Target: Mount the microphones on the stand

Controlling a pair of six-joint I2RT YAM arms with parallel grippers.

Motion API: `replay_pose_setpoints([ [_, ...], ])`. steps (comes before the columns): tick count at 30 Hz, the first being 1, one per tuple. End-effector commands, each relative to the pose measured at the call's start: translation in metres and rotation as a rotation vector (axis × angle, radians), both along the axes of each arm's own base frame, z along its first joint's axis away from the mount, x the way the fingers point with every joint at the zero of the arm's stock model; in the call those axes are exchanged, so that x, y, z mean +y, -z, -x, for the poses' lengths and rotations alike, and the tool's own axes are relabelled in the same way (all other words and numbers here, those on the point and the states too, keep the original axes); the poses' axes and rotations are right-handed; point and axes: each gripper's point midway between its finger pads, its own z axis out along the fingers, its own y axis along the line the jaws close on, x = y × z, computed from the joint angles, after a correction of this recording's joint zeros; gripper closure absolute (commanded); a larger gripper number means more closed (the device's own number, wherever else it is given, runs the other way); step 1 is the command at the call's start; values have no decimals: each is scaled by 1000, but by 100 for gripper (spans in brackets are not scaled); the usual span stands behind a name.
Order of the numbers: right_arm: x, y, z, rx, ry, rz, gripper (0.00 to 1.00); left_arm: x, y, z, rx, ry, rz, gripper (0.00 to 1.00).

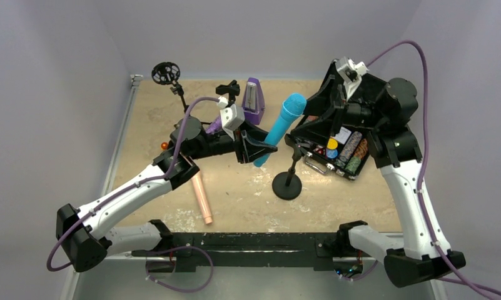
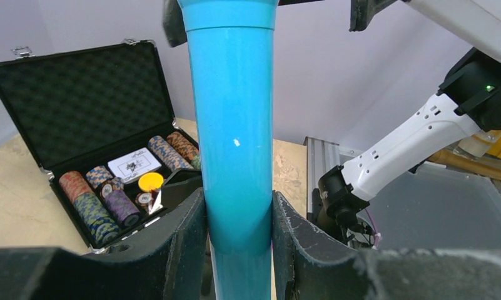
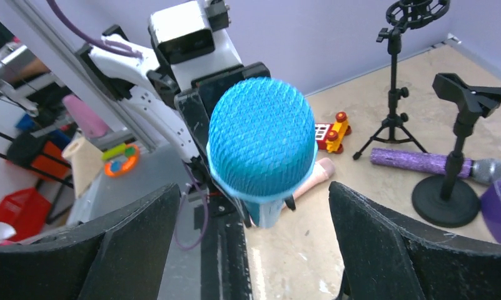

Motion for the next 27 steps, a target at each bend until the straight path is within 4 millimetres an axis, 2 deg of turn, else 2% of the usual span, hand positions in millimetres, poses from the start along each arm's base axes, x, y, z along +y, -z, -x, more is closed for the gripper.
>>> replay_pose_setpoints([
  [1, 12, -37, -2, 6, 11, -76, 8, -7, -46, 10, -70, 70, 123, 100],
  [5, 19, -36, -12, 33, 30, -81, 10, -12, -45, 11, -58, 93, 121, 100],
  [8, 20, -36, -13, 37, 17, -84, 18, -14, -37, 9, -42, 90, 104, 100],
  [11, 20, -36, -9, 41, -5, -90, 34, -15, -30, 6, -31, 80, 92, 100],
  [14, 21, -32, -7, 46, -22, -92, 57, -16, -26, 5, -18, 77, 86, 100],
  [16, 21, -29, -6, 58, -31, -89, 81, -15, -24, 6, -1, 74, 88, 87],
  [17, 22, -30, -5, 47, -39, -92, 88, -15, -23, 6, 23, 72, 91, 75],
  [19, 22, -32, -2, 33, -62, -95, 95, -13, -16, 6, 70, 66, 87, 45],
  [20, 22, -32, 0, 34, -74, -96, 96, -12, -13, 8, 71, 76, 87, 25],
  [21, 22, -34, 2, 27, -86, -97, 96, -11, -8, 11, 72, 93, 80, 14],
  [22, 23, -35, 4, 20, -99, -96, 96, -12, -3, 13, 77, 109, 77, 8],
  [23, 24, -35, 6, 17, -109, -96, 97, -12, 1, 16, 82, 129, 71, 5],
  [27, 29, -36, 10, 8, -139, -96, 97, -18, 7, 19, 109, 178, 76, 5],
])
